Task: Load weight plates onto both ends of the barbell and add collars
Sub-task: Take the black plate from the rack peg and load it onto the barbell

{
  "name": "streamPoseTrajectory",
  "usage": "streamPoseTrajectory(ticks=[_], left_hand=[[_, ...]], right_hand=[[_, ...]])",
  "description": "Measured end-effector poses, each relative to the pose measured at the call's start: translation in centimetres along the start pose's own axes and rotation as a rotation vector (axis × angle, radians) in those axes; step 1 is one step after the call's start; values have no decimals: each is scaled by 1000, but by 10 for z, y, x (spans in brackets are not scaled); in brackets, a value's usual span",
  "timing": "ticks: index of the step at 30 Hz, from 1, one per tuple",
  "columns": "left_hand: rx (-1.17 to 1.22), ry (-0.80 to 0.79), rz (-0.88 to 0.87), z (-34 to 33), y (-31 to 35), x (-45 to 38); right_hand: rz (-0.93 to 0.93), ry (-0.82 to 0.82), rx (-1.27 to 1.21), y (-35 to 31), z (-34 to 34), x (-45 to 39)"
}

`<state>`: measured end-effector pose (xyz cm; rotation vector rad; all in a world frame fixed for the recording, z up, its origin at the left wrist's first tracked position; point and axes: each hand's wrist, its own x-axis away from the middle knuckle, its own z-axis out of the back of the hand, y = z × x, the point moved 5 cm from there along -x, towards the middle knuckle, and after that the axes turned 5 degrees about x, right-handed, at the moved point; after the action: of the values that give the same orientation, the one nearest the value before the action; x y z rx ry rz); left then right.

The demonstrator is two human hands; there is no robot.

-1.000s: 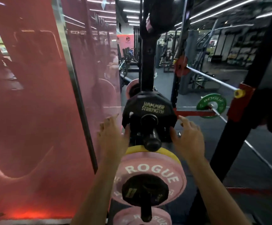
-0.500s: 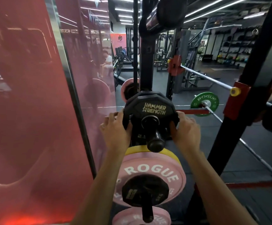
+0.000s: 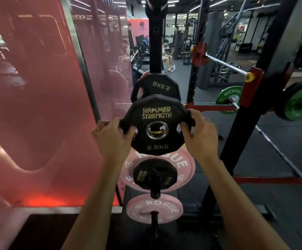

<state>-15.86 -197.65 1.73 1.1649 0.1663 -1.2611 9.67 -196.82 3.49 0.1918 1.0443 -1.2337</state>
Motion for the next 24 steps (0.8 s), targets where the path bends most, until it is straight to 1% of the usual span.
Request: streamPoseTrajectory(ticks=[3, 7, 11, 15, 18, 20, 24], left_hand=[[-4, -24, 52, 18, -1, 39], [53, -80, 86, 39, 14, 85], [134, -150, 19, 47, 38, 112], [204, -185, -63, 54, 73, 137], [284, -218, -48, 51, 97, 159], [371, -246, -52, 43, 122, 176], [433, -325, -113, 20, 189, 219]], right_hand=[[3, -47, -17, 3, 13, 43], [-99, -98, 1, 14, 32, 97], [-175, -67, 49, 17, 75, 133], [-242, -3, 96, 19, 133, 161], [-263, 24, 135, 26, 177, 180], [-291, 65, 205, 35, 213, 194], [-411, 162, 295, 70, 286, 227]])
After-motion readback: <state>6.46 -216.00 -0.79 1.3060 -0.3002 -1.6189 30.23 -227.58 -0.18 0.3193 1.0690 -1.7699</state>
